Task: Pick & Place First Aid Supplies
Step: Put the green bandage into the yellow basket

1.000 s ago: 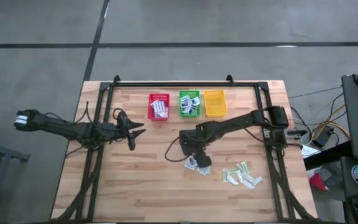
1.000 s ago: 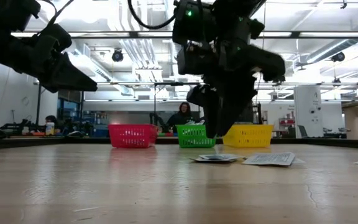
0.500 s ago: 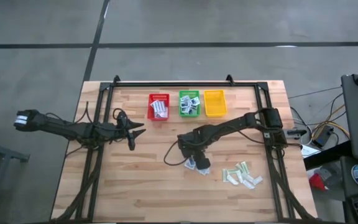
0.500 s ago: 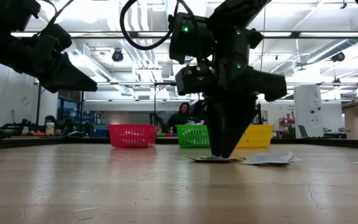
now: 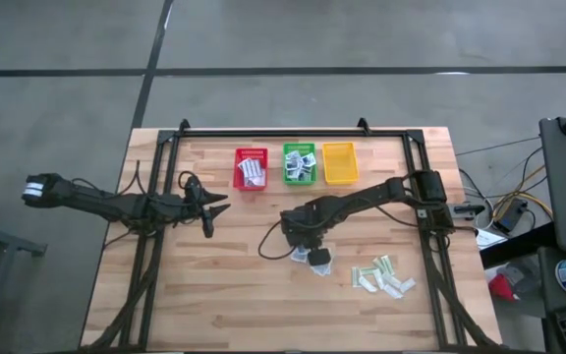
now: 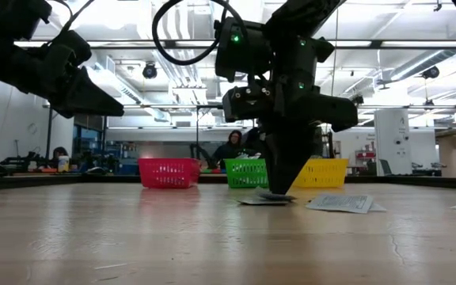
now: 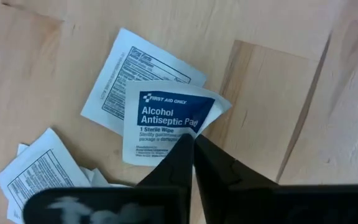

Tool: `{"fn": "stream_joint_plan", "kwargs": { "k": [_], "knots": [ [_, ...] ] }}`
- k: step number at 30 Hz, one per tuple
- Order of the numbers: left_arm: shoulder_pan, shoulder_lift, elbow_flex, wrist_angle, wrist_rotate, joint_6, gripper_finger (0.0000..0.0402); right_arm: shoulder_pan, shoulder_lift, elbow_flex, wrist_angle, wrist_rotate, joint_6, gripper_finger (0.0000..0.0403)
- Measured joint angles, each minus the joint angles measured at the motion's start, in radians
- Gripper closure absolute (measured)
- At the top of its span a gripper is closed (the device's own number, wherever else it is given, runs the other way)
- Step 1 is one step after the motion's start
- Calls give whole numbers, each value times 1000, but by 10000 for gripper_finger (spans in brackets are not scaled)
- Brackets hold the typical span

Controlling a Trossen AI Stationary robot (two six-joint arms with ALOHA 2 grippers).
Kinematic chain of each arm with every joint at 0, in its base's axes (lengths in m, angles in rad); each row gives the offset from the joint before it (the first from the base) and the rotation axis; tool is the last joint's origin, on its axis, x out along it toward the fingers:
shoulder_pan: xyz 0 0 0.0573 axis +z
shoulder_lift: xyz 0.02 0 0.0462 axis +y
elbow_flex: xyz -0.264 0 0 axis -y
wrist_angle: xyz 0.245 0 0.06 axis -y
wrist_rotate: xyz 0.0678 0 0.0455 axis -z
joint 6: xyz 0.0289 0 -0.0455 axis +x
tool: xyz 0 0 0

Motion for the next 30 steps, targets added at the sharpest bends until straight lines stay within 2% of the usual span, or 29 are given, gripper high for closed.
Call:
{"fn": "stream_joint_plan", "kwargs": {
  "k": [8, 19, 25, 30],
  "knots": [
    [0, 0, 0, 0, 0, 1, 268, 1, -55, 22, -57, 9, -15, 395],
    [0, 1, 0, 0, 0, 0, 268, -28, -197, 66, -143, 25, -86, 395],
    [0, 6, 0, 3, 0, -1, 268, -106, -254, 87, -125, 171, -129, 395],
    [0, 6, 0, 5, 0, -2, 268, -200, -278, 116, -68, 394, -193, 394]
  ]
}}
